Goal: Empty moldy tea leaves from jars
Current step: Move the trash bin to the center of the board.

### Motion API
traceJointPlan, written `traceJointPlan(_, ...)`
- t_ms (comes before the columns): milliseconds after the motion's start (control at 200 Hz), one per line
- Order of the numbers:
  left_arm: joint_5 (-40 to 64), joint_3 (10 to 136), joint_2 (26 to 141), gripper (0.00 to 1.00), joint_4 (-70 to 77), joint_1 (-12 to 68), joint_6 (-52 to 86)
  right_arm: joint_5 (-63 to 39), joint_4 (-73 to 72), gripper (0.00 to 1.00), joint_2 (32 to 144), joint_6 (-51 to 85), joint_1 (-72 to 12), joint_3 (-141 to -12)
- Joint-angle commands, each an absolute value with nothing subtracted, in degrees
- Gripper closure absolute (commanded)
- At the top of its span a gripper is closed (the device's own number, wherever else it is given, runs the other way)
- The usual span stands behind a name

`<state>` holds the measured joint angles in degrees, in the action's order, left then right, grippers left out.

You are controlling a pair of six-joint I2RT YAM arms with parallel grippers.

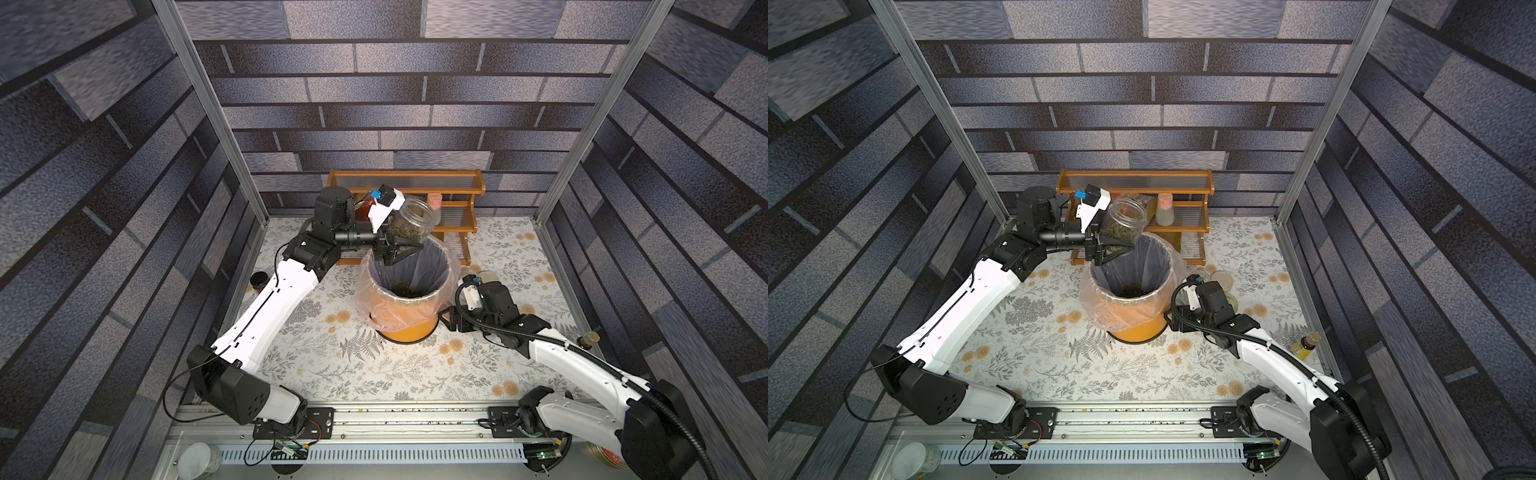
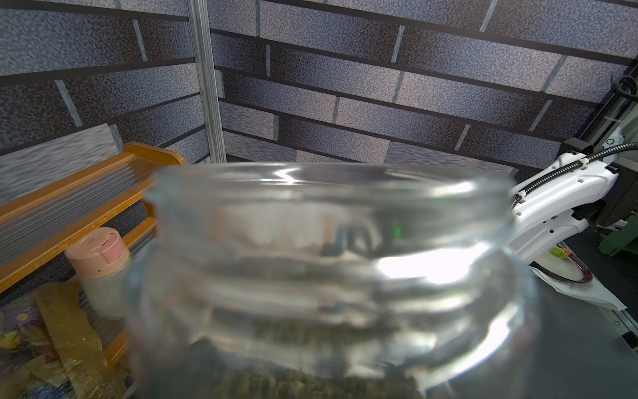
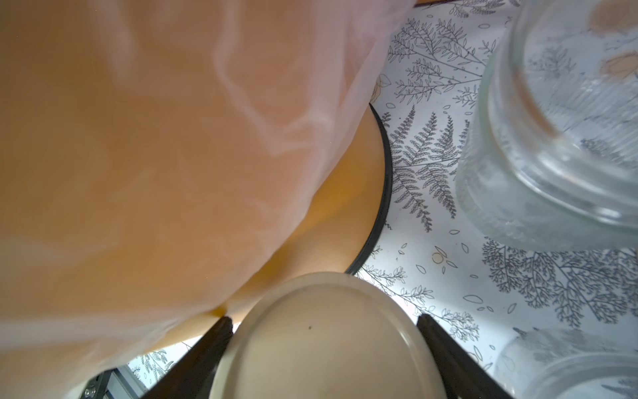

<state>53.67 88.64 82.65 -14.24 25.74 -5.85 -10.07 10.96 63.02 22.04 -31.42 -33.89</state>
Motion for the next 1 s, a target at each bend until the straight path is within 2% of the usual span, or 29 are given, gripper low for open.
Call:
traceJointPlan(0,54.0,88.9,79.4,0.67,-11.5,25.2,-7.2,-8.7,8.0,0.61,63.4,21.4,-32.1,-33.7)
traceJointPlan(456,54.2,88.1,79.6,0.66,-9.4,24.9,-5.8,-4.0,3.3,0.61,62.5,20.3,-36.0,-26.2)
traceJointPlan(771,53.5,88.8,79.3,0.66,-11.0,24.9,-6.5,-1.4,-4.2,0.58,68.8,19.1,-38.0,-24.7)
traceJointPlan(897,53.4,89.0,79.2,0.66,-11.5,24.9,-6.7,-0.6,-5.6,0.51,70.6,19.1,-38.2,-24.8)
traceJointPlan(997,53.3,89.2,79.2,0.66,-11.8,24.9,-6.9,-0.3,-6.5,0.41,71.6,18.9,-38.3,-24.6)
